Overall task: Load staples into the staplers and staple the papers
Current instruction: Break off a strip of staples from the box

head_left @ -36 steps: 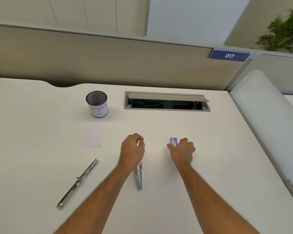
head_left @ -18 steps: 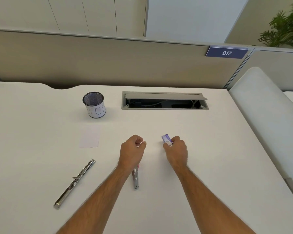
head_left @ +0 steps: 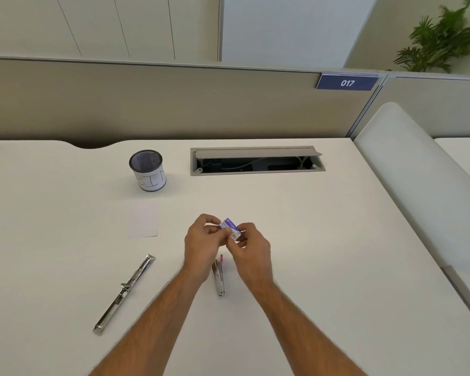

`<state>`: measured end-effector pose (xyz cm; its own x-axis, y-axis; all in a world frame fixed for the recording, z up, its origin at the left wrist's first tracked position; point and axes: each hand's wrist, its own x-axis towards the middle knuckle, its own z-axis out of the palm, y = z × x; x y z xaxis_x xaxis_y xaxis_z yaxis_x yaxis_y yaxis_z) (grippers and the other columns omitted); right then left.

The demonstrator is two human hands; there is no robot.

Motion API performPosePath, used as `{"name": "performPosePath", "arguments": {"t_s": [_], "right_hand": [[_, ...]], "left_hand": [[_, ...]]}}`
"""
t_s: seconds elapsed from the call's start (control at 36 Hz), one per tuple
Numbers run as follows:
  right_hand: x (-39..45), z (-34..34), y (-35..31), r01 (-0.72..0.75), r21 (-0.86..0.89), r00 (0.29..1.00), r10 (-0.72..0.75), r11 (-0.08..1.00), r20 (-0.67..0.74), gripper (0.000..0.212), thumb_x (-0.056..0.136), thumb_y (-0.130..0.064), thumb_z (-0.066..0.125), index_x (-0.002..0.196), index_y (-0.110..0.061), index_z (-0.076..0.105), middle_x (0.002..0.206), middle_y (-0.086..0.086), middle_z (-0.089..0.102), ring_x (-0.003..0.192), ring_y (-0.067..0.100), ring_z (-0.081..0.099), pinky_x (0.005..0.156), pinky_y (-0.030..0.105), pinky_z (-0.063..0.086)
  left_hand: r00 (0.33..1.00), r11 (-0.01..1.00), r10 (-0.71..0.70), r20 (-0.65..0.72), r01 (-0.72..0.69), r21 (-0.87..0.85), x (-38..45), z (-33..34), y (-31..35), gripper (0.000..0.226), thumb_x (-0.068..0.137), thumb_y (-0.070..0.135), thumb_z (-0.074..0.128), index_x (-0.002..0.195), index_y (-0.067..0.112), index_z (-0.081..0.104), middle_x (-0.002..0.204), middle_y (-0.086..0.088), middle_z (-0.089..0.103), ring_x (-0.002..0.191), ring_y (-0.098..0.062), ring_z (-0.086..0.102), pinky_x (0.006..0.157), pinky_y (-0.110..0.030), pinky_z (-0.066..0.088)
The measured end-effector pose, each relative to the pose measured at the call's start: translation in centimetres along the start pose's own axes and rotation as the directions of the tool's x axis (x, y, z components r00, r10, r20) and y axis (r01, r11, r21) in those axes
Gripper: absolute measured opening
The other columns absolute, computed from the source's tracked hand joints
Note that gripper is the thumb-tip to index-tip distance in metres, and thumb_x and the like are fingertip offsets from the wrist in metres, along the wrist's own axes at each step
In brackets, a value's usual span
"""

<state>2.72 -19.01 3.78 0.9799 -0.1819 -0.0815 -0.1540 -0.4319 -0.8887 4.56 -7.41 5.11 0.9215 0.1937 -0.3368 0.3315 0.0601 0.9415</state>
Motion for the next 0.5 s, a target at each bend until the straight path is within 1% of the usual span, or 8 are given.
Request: {"name": "performPosePath", "arguments": {"t_s": [0.06,0.14,0.22,0.28,0.31,0.33,0.42,0.5], "right_hand": [[-0.5,0.2,-0.3,0.003,0.006,1.0,-0.003,1.0,0.014,0.013,0.091,-0.033,0.067,0.099,-0.025,0.063,0.091,-0.009,0.07,0.084,0.009,0.066,0.075,0.036,0.057],[-1.2,0.3,-0.8,0.018,0.024,0.999,-0.019,1.0,0.031,0.015,0.087,-0.03,0.069,0.101,-0.024,0.065,0.09,-0.008,0.07,0.084,0.011,0.066,0.076,0.037,0.057],[-1.7,0.3,-1.2,0.017,0.038,0.999,-0.019,0.999,0.048,0.02,0.088,-0.025,0.07,0.107,-0.02,0.067,0.09,-0.009,0.072,0.083,0.008,0.067,0.078,0.036,0.058],[-2.1,0.2,-1.5,0.037,0.047,0.998,-0.04,0.998,0.053,0.011,0.09,-0.024,0.071,0.1,-0.02,0.069,0.087,-0.007,0.073,0.079,0.011,0.068,0.077,0.038,0.059],[-2.5,0.1,-1.8,0.046,0.058,0.997,-0.049,0.997,0.054,0.006,0.09,-0.024,0.071,0.096,-0.024,0.069,0.086,-0.006,0.074,0.078,0.012,0.069,0.076,0.038,0.059],[-2.7,0.1,-2.0,0.049,0.075,0.997,-0.053,0.996,0.054,0.007,0.091,-0.022,0.071,0.093,-0.028,0.068,0.085,-0.006,0.074,0.078,0.013,0.07,0.076,0.038,0.059],[-3.2,-0.1,-2.3,0.08,0.115,0.996,-0.085,0.99,0.04,0.02,0.091,-0.015,0.07,0.09,-0.035,0.067,0.084,-0.005,0.076,0.079,0.015,0.071,0.076,0.034,0.059],[-3.5,-0.4,-2.6,0.104,0.145,0.993,-0.11,0.984,0.039,0.02,0.09,-0.01,0.07,0.095,-0.028,0.071,0.086,-0.009,0.077,0.08,0.009,0.073,0.075,0.025,0.059]], "left_hand": [[1.0,0.997,-0.022,-0.012,0.022,-0.069,-0.1,-0.5,0.0,0.019,0.081,0.0,0.077,0.096,0.006,0.066,0.084,-0.013,0.079,0.085,-0.034,0.077,0.08,-0.039,0.063],[0.998,0.987,-0.06,-0.027,0.055,-0.151,-0.4,-1.3,0.0,0.013,0.08,-0.005,0.076,0.091,0.0,0.071,0.087,-0.018,0.078,0.085,-0.037,0.077,0.083,-0.043,0.063],[0.996,0.977,-0.076,-0.041,0.066,-0.204,-0.6,-1.9,0.1,0.009,0.082,-0.007,0.075,0.089,-0.003,0.071,0.089,-0.022,0.077,0.087,-0.04,0.076,0.084,-0.044,0.063],[0.995,0.972,-0.084,-0.059,0.069,-0.223,-0.9,-2.1,0.4,0.009,0.083,-0.008,0.074,0.089,-0.003,0.069,0.089,-0.024,0.076,0.084,-0.039,0.076,0.081,-0.043,0.063],[0.994,0.97,-0.086,-0.062,0.069,-0.232,-1.2,-2.3,0.6,0.009,0.084,-0.008,0.072,0.09,-0.004,0.067,0.089,-0.024,0.076,0.083,-0.038,0.077,0.079,-0.042,0.064],[0.995,0.968,-0.086,-0.058,0.069,-0.239,-1.4,-2.4,0.7,0.01,0.085,-0.008,0.071,0.092,-0.004,0.066,0.09,-0.024,0.076,0.081,-0.037,0.077,0.078,-0.041,0.064],[0.996,0.962,-0.089,-0.03,0.078,-0.262,-1.7,-2.5,0.7,0.013,0.087,-0.009,0.068,0.098,-0.006,0.061,0.095,-0.025,0.075,0.078,-0.032,0.077,0.076,-0.04,0.064],[0.995,0.953,-0.104,0.006,0.101,-0.286,-1.8,-2.9,0.7,0.015,0.089,-0.009,0.067,0.099,-0.002,0.058,0.101,-0.026,0.074,0.082,-0.033,0.078,0.078,-0.042,0.063]]}}
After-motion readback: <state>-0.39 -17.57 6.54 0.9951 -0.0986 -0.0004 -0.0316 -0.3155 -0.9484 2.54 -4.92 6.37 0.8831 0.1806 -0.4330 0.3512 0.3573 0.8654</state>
